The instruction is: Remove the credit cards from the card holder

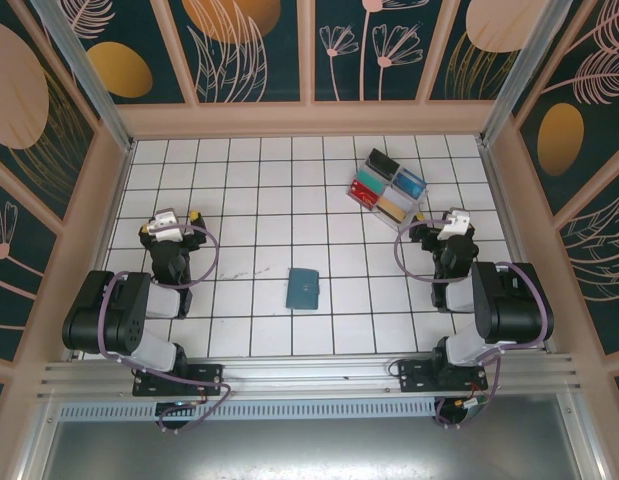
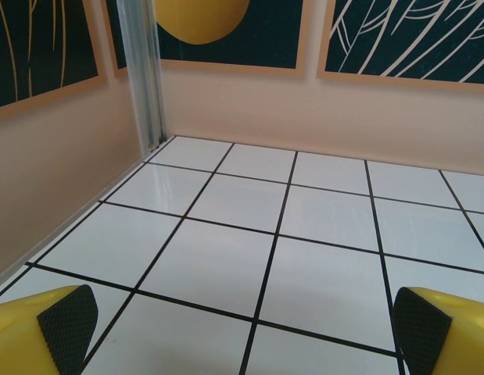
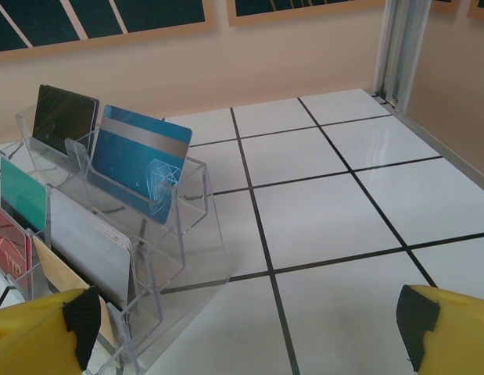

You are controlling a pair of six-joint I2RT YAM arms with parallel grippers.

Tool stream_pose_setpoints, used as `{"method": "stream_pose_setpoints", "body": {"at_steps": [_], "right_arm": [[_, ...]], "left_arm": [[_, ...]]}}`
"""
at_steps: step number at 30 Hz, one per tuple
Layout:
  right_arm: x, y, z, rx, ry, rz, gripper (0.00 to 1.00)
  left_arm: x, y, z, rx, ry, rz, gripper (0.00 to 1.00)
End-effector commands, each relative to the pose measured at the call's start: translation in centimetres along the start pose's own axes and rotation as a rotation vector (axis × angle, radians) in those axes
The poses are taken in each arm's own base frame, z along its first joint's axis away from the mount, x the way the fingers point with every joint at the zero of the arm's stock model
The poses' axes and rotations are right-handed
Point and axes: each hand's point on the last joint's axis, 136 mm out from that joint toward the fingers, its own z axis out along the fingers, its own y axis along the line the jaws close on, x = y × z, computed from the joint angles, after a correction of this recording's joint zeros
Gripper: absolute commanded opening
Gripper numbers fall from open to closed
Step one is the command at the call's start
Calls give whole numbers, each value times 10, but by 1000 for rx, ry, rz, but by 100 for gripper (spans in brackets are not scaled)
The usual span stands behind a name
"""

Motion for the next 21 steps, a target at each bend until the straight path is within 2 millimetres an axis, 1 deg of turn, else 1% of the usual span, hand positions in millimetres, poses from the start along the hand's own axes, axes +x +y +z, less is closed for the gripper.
{"method": "stream_pose_setpoints", "body": {"at_steps": [1, 4, 6, 9, 12, 14, 16, 18, 19, 21], "right_arm": [[-23, -2, -7, 15, -76, 26, 99], [-39, -8, -14, 61, -95, 38, 99], [-53, -14, -17, 105, -101, 60, 99], [-73, -24, -18, 183, -73, 99, 99], [-90, -24, -24, 203, -56, 140, 99], [-99, -24, -28, 213, -51, 207, 99], [-103, -20, -29, 204, -13, 284, 99], [-105, -13, -27, 192, 58, 349, 99], [-104, -9, -26, 186, 93, 375, 99], [-107, 7, -22, 126, 177, 427, 99]], "left_arm": [[-7, 6, 0, -23, -27, -18, 99], [-12, 13, -2, -62, -36, -37, 99], [-16, 11, -5, -46, -51, -33, 99], [-24, 18, -7, -90, -41, -50, 99], [-35, 19, -2, -117, 8, -56, 99], [-42, 19, -1, -128, 32, -94, 99], [-49, 17, 0, -130, 72, -158, 99], [-54, 20, 2, -175, 139, -265, 99], [-54, 18, 3, -183, 177, -293, 99], [-52, 11, 7, -174, 271, -301, 99]]}}
